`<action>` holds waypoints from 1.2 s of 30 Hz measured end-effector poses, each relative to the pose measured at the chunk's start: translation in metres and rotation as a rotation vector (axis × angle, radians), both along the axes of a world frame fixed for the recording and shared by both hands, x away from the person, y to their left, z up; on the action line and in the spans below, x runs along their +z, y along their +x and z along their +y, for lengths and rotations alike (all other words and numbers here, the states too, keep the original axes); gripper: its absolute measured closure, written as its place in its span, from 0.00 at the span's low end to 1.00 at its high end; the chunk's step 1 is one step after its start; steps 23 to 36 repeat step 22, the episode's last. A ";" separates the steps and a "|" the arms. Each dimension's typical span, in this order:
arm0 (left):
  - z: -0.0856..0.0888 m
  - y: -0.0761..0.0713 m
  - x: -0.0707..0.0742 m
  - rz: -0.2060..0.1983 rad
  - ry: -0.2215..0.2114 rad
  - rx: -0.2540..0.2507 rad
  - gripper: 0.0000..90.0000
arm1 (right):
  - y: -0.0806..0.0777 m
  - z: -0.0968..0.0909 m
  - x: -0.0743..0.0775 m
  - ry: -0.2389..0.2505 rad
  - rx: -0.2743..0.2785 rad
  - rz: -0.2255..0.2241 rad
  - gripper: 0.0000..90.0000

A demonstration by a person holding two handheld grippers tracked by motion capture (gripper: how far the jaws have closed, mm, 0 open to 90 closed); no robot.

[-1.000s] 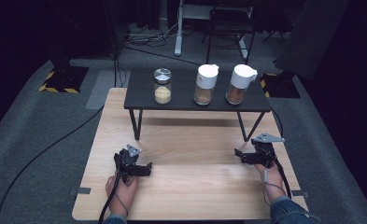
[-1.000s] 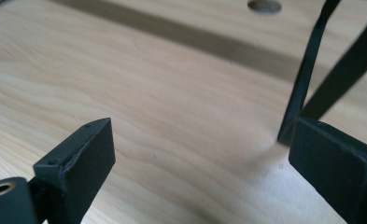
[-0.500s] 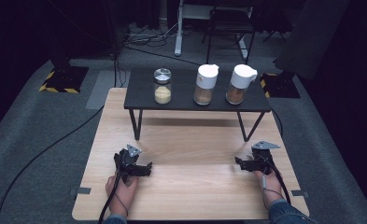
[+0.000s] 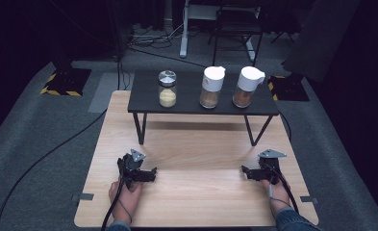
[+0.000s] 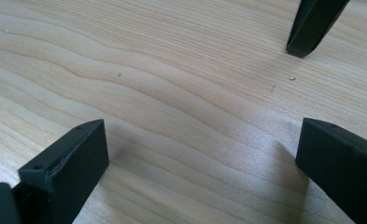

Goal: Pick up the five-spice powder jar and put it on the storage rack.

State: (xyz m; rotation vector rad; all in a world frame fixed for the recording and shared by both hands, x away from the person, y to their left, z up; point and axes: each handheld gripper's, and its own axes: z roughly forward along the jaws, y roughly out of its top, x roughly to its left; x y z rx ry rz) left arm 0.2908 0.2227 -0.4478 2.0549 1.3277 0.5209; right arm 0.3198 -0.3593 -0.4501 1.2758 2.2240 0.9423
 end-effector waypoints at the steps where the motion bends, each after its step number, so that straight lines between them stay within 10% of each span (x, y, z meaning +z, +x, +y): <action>1: 0.000 0.000 0.000 0.000 0.000 0.000 0.00 | 0.000 0.000 0.000 0.000 0.000 0.000 0.02; 36: 0.000 0.000 0.000 0.000 0.002 -0.001 0.00 | 0.000 0.003 0.000 -0.003 -0.012 0.004 0.01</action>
